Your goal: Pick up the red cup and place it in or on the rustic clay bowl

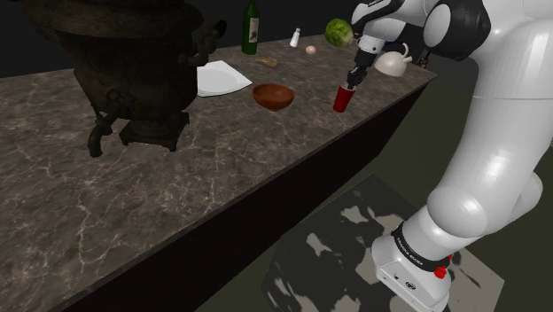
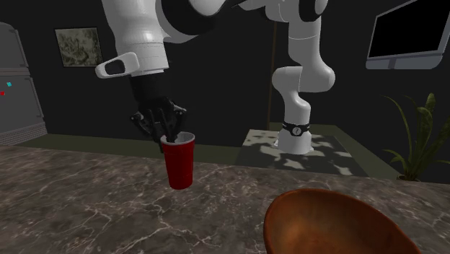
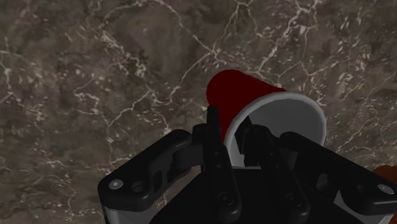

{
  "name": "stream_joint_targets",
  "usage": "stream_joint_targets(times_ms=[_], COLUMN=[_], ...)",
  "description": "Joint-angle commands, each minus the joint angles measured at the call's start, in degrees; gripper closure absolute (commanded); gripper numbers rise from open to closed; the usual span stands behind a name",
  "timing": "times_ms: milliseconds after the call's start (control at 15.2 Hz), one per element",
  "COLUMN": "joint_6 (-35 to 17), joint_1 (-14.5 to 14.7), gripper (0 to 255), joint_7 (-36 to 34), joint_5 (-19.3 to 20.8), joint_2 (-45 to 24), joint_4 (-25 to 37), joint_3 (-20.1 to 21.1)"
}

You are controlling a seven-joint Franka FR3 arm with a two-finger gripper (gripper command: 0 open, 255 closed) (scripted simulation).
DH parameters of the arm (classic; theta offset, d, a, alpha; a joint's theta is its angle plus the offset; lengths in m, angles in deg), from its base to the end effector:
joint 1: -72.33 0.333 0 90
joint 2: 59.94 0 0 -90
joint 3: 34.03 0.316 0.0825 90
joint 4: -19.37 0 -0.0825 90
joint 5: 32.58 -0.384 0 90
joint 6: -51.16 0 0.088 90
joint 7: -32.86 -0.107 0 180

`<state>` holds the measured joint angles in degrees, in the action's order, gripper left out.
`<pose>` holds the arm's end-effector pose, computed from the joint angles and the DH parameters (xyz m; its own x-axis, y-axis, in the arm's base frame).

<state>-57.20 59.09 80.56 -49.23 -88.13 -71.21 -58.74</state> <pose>0.5595 -0.3626 0.3627 0.9946 0.0945 -0.0438 0.0876 -0.9862 -0.1403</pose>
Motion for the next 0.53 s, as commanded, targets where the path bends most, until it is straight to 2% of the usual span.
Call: stream_joint_targets(times_ms=[0, 264, 462], joint_6=[0.0, 0.0, 1.9], joint_1=[0.0, 0.0, 0.0], gripper=[255, 255, 255], joint_7=[0.0, 0.0, -0.4], joint_5=[0.0, 0.0, 0.4], joint_2=[0.0, -0.1, 0.7], joint_4=[-0.1, 0.0, 1.2], joint_3=[0.0, 0.0, -0.2])
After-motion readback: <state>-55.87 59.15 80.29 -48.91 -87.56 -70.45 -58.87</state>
